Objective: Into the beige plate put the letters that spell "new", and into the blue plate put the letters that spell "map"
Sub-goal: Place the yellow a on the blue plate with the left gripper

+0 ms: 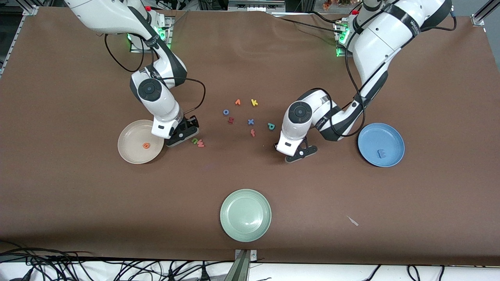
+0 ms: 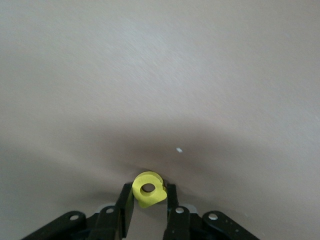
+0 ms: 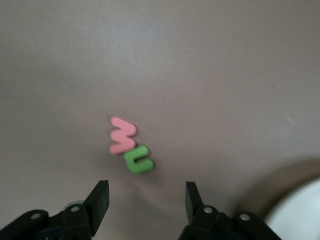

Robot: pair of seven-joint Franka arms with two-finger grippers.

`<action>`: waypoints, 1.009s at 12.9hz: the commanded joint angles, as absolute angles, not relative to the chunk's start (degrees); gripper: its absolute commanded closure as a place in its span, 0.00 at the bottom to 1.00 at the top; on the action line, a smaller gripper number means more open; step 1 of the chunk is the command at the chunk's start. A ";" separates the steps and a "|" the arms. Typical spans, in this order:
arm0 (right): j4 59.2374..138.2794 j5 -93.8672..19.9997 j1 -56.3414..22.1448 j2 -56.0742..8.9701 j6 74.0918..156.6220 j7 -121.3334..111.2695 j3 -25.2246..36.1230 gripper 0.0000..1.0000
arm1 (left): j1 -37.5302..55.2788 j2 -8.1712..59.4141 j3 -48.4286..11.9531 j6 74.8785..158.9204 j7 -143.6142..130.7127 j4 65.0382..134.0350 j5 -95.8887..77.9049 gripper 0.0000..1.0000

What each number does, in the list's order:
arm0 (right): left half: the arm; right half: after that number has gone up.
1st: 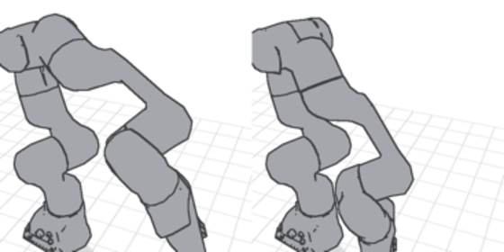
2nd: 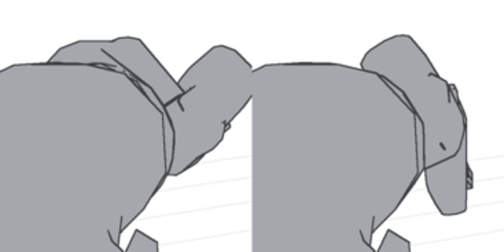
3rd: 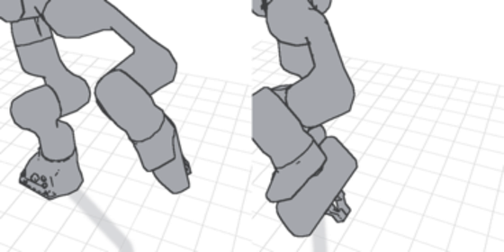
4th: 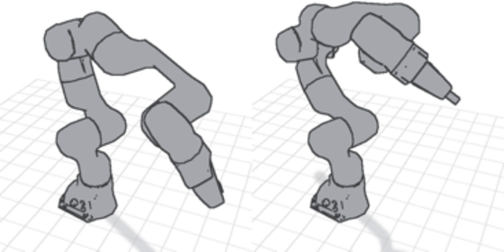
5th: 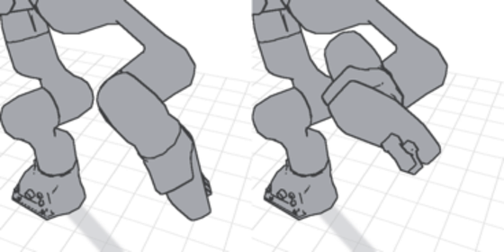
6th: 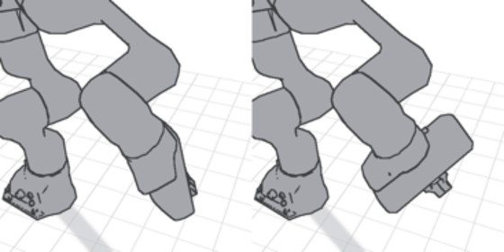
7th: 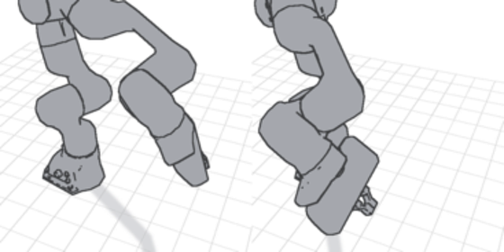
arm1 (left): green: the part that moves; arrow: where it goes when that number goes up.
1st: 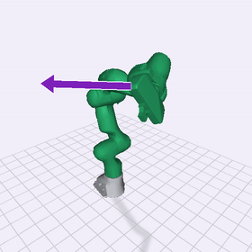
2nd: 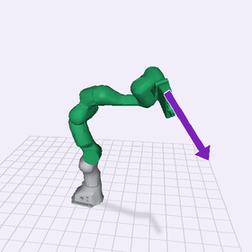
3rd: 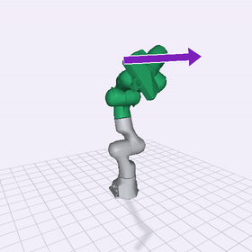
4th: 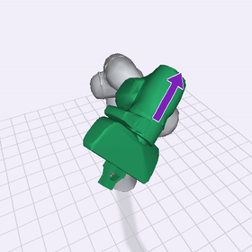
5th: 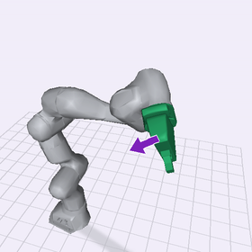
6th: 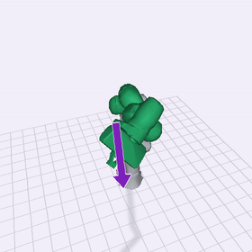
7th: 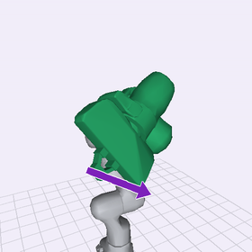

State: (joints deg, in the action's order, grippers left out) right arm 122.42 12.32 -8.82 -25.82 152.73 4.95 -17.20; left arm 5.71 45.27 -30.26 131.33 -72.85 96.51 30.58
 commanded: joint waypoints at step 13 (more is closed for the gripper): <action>122.43 21.62 -10.90 -30.06 161.37 3.25 -15.03 0.26 | -19.93 34.28 -33.31 103.44 -12.78 98.70 24.70 0.87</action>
